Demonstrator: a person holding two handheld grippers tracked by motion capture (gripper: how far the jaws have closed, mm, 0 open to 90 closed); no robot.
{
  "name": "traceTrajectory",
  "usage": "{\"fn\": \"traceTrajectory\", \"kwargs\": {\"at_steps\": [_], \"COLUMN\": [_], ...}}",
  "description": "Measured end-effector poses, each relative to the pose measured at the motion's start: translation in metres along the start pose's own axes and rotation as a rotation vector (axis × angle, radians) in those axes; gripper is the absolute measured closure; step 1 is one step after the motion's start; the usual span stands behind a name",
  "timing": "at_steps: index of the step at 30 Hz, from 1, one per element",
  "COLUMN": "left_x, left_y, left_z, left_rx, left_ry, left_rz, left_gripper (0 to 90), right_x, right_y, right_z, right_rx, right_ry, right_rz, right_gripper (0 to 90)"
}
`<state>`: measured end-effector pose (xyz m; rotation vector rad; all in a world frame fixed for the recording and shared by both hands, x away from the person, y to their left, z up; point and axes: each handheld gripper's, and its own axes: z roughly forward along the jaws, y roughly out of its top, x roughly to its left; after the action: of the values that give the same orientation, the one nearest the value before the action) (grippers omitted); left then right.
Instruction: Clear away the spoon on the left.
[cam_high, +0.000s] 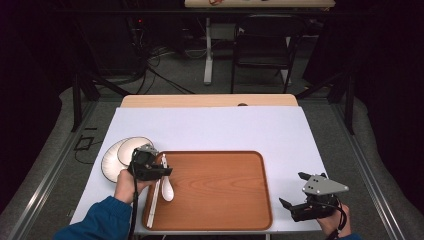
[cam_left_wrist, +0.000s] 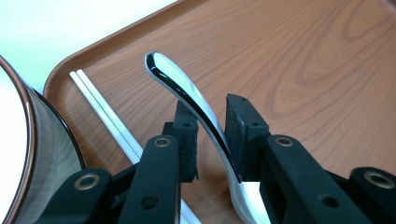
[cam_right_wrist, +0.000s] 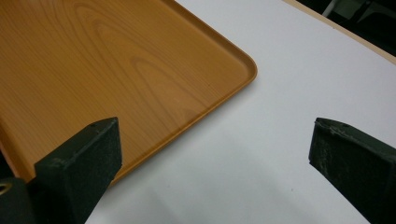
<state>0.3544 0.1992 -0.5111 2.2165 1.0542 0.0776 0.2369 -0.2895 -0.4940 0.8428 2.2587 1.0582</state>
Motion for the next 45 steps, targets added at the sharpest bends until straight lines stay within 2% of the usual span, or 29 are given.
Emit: {"fn": "traceTrajectory", "kwargs": {"at_steps": [2,4,10,16,21,28,35,40,45], "left_x": [-0.001,-0.001,0.000,-0.001,-0.001,-0.002,-0.004,-0.010,-0.015], "left_y": [-0.001,-0.001,-0.005,-0.006,-0.008,-0.008,-0.009,-0.007,-0.007], "left_z": [0.002,0.004,0.010,0.012,0.016,0.013,0.012,0.005,-0.002], "left_rx": [-0.002,0.006,0.024,0.036,0.063,0.064,0.073,0.086,0.077], "left_ry": [0.007,0.020,0.045,0.067,0.076,0.097,0.098,0.078,0.084], "left_rz": [-0.016,-0.010,-0.031,-0.028,-0.013,0.015,0.031,0.056,0.085], "left_gripper": [73.5,72.8,69.8,69.1,67.3,63.9,59.9,49.4,40.2], "right_x": [0.000,0.000,0.000,0.001,0.001,0.001,0.001,0.001,0.000], "right_y": [0.000,0.000,0.000,0.001,0.001,0.001,0.001,0.001,0.000], "right_z": [0.000,0.000,0.000,0.000,0.001,0.000,-0.001,0.000,0.002], "right_rx": [-0.002,-0.001,0.000,0.001,0.000,0.001,-0.002,-0.003,-0.004], "right_ry": [-0.003,-0.003,0.000,0.003,0.007,0.006,0.005,0.007,0.013], "right_rz": [-0.001,0.002,-0.001,-0.006,-0.004,-0.008,-0.009,-0.007,0.007], "right_gripper": [1.9,1.9,1.9,1.9,1.9,1.9,1.9,1.9,1.9]}}
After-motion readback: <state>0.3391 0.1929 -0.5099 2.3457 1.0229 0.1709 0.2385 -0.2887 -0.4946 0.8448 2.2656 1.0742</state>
